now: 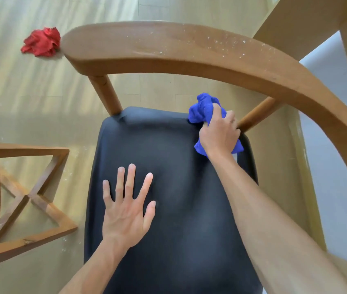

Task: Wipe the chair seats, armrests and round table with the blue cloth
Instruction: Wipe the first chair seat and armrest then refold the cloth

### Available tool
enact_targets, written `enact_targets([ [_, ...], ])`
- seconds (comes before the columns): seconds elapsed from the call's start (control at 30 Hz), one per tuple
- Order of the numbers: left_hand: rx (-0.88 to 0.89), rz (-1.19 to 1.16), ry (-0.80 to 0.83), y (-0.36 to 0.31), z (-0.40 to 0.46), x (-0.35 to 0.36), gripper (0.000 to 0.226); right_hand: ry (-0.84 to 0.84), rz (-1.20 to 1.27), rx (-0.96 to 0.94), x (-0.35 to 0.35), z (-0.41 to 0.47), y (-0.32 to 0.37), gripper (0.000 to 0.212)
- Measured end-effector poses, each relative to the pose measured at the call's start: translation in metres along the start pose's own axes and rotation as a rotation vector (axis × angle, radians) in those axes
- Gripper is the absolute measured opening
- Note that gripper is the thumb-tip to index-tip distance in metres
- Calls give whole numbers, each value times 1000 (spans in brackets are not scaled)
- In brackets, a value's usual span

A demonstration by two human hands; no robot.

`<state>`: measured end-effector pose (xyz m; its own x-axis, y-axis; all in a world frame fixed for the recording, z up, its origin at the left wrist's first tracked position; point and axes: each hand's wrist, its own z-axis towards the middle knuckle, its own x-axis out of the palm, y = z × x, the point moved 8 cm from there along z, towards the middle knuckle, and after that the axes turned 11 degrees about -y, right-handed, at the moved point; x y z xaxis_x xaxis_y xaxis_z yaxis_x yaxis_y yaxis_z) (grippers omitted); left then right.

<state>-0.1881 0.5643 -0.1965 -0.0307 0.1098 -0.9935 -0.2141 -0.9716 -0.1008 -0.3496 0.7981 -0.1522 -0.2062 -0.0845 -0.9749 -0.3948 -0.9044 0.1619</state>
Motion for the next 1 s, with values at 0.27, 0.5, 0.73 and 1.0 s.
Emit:
enact_targets([
  [0.27, -3, -11, 24, 1, -2, -4, 64, 71, 145, -687, -43, -206, -6, 63],
  [0.5, -2, -29, -4, 0, 1, -6, 64, -49, 70, -633, -42, -87, -17, 59],
  [0.73, -10, -25, 26, 2, -1, -1, 64, 9, 56, -302, -29, -116, -18, 56],
  [1.0, 40, -91, 65, 7, -2, -15, 56, 168, 136, -1055, -70, -254, -43, 55],
])
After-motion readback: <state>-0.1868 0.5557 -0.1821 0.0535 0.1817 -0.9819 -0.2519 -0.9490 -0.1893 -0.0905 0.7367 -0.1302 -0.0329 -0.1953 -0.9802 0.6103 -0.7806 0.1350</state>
